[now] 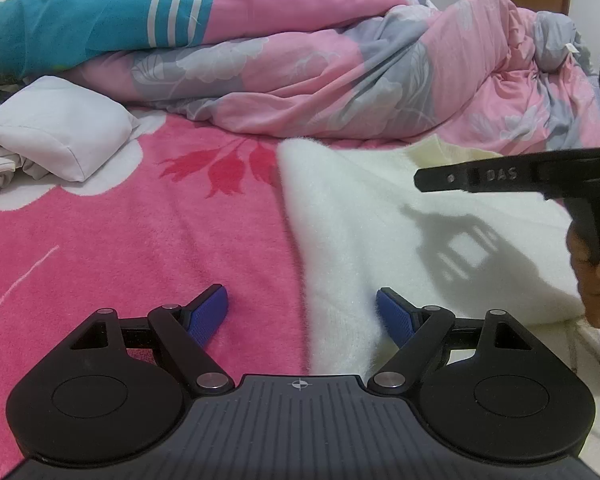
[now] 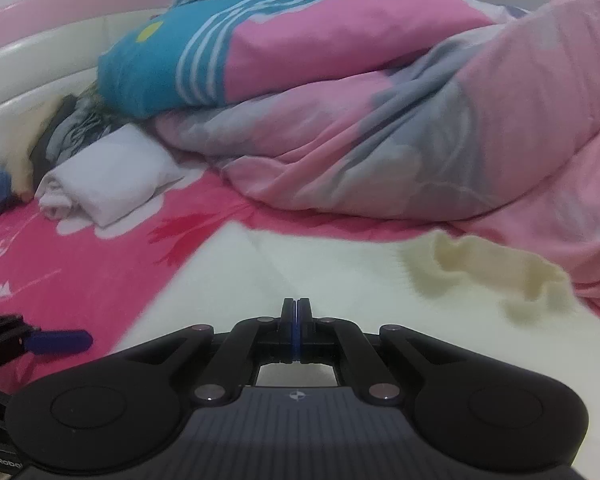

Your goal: Fold clothes

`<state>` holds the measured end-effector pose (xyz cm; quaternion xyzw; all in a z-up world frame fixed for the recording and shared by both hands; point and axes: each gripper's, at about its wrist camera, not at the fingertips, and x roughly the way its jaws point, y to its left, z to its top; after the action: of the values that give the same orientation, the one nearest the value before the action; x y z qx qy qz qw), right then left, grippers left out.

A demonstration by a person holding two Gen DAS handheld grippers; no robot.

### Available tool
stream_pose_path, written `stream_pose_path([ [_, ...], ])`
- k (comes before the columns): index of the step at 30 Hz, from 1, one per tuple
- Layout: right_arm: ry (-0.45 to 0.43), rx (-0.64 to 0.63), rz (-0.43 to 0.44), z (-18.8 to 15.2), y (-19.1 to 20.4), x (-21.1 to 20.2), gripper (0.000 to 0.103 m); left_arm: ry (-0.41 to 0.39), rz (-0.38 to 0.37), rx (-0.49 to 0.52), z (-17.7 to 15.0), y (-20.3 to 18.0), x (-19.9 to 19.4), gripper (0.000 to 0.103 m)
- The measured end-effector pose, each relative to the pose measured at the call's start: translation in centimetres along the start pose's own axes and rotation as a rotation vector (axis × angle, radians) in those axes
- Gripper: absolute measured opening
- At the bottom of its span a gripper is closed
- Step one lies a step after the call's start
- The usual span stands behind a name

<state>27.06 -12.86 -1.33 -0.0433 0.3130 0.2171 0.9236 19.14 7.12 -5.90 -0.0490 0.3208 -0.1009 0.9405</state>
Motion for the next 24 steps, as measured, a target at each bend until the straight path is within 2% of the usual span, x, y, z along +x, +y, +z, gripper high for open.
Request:
stream_pose_path([
  [5, 0.056, -0.109, 0.101, -0.5, 2.9, 0.6, 0.000, 0.000, 0.000, 0.000, 0.0, 0.0, 0.0, 0.082],
  [6, 0.088, -0.161, 0.098, -0.8, 3.9, 1.3, 0.000, 0.000, 0.000, 0.000, 0.0, 0.0, 0.0, 0.082],
  [9, 0.118, -0.219, 0.006, -0.7, 4.0, 4.1, 0.000, -0.001, -0.002, -0.003, 0.0, 0.1, -0.1, 0.082],
  [11, 0.103, -0.130, -0.119, 0.6, 1.4, 5.6, 0.000, -0.002, -0.004, -0.006, 0.0, 0.1, -0.1, 0.082],
  [12, 0.101, -0.035, -0.107, 1.2, -0.4, 5.7, 0.000, -0.002, -0.005, -0.007, 0.0, 0.2, -0.1, 0.082],
  [14, 0.078, 0.007, -0.174, 1.8, -1.5, 4.6, 0.000, -0.001, -0.006, -0.008, 0.0, 0.2, -0.1, 0.082],
  [15, 0.057, 0.003, -0.159, 1.9, -1.4, 3.4, 0.000, -0.001, -0.006, -0.008, 0.0, 0.2, -0.1, 0.082],
  [17, 0.055, 0.020, -0.062, 1.7, -0.7, 1.8, 0.000, -0.001, -0.006, -0.008, 0.0, 0.2, -0.1, 0.082],
  [19, 0.095, -0.017, 0.059, 1.0, 1.1, 1.6, 0.000, -0.002, -0.005, -0.008, -0.1, 0.2, -0.1, 0.082],
  [21, 0.174, -0.037, 0.141, 0.2, 2.6, 3.0, 0.000, -0.001, -0.004, -0.008, -0.1, 0.2, -0.1, 0.082],
  [22, 0.191, -0.045, 0.131, -0.1, 2.7, 3.9, 0.000, 0.000, -0.003, -0.008, -0.1, 0.2, 0.0, 0.082],
  [24, 0.149, -0.011, -0.039, 0.8, 0.7, 4.9, 0.000, -0.002, -0.004, -0.009, -0.1, 0.2, -0.1, 0.082],
])
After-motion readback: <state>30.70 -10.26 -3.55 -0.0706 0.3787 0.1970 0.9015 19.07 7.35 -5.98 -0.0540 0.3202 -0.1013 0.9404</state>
